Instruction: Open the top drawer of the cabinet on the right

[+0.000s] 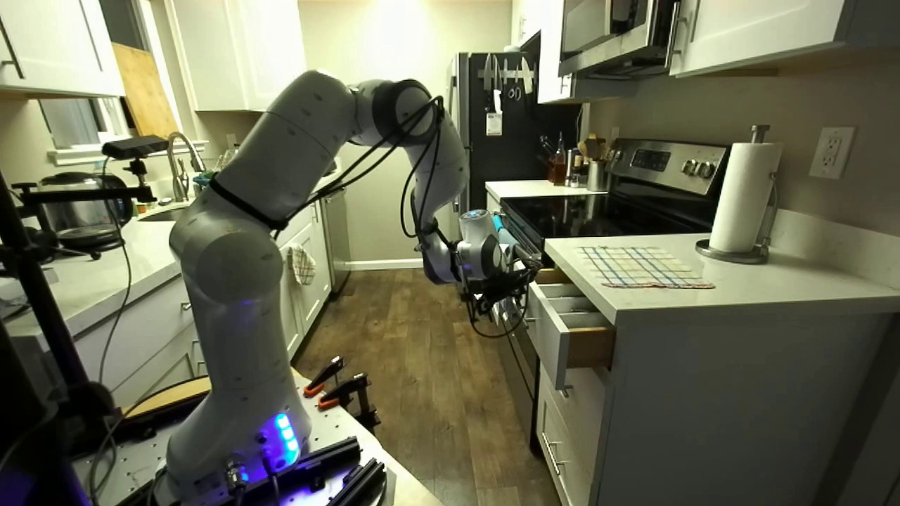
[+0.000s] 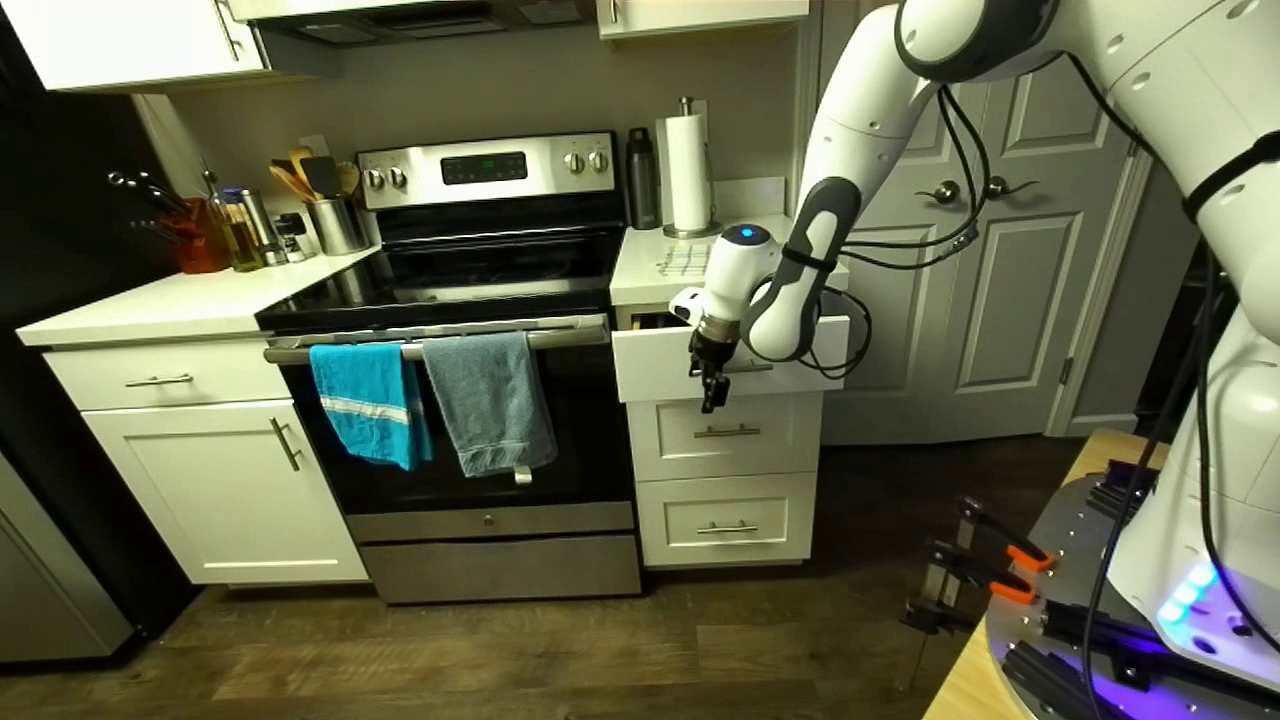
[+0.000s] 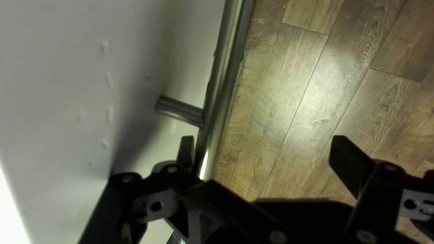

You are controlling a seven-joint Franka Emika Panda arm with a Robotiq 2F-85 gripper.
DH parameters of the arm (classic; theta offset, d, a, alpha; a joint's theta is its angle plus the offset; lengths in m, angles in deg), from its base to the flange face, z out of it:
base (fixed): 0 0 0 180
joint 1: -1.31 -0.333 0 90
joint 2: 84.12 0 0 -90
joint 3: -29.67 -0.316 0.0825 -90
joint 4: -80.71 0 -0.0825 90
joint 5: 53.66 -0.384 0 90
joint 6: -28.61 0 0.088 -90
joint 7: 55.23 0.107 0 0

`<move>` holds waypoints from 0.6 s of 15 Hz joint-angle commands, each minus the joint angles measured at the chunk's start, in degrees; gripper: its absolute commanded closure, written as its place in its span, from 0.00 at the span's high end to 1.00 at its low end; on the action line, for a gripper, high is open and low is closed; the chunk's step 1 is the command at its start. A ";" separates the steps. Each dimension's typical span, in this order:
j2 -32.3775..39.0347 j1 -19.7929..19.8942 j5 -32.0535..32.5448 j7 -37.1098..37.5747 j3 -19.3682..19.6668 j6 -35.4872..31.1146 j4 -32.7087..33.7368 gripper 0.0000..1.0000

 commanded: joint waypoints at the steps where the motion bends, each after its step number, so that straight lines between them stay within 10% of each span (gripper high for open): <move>1: -0.87 -1.81 1.05 -0.41 -2.11 -0.14 -8.34 1.00; 6: -3.01 -6.73 2.10 3.07 0.68 -3.44 -12.92 1.00; 9: -2.76 -19.93 5.97 7.85 14.35 -13.77 -14.60 1.00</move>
